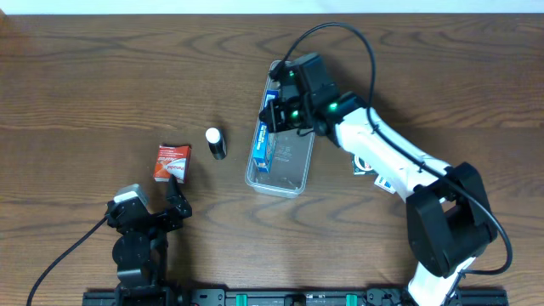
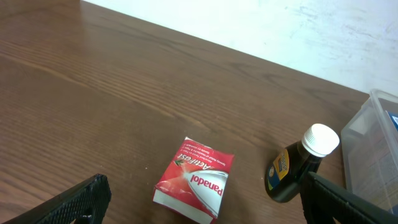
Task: Pack container
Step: 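Lower the blue box flat into the container with the right gripper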
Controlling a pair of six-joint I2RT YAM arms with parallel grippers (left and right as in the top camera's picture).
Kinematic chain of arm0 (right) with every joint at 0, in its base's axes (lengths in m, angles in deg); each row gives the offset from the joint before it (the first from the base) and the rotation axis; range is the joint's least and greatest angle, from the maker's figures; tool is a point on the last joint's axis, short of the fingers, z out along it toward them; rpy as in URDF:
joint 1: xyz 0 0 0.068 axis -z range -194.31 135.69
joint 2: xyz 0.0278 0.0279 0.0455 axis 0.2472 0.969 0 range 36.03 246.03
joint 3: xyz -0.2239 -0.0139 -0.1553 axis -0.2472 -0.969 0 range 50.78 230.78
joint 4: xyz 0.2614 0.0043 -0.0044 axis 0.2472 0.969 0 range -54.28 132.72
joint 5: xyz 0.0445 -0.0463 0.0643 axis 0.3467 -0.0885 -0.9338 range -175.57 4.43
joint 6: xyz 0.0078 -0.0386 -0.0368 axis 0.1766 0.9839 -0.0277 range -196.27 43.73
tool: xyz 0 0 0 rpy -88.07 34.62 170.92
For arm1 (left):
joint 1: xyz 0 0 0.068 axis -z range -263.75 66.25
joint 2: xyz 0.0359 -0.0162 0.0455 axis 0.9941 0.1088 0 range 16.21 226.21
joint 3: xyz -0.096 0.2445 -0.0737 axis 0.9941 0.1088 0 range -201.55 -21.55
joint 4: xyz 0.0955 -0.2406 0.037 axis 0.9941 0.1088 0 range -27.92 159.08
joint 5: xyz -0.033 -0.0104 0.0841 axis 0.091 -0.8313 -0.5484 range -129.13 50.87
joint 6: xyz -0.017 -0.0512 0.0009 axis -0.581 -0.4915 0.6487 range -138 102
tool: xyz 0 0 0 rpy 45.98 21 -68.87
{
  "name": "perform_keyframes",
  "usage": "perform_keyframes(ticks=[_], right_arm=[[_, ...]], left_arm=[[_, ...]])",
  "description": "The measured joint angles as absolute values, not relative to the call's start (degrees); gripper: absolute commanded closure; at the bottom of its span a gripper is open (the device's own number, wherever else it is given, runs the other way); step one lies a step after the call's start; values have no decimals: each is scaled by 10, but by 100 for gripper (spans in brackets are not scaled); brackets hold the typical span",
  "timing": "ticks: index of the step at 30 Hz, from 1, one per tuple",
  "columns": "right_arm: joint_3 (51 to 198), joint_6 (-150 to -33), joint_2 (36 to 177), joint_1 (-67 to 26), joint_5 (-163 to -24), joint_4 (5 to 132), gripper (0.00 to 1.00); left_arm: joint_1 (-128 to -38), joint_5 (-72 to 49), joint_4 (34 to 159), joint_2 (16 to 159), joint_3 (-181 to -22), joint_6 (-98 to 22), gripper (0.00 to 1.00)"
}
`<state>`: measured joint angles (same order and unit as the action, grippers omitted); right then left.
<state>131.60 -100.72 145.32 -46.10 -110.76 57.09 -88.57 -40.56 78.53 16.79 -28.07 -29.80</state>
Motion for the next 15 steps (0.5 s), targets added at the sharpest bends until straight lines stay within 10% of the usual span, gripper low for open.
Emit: perform_keyframes(ticks=[15], right_arm=[[1317,-962,1444,-467,-981,680,99]], left_arm=[[-886,-406,785,168,-281,-298,2]])
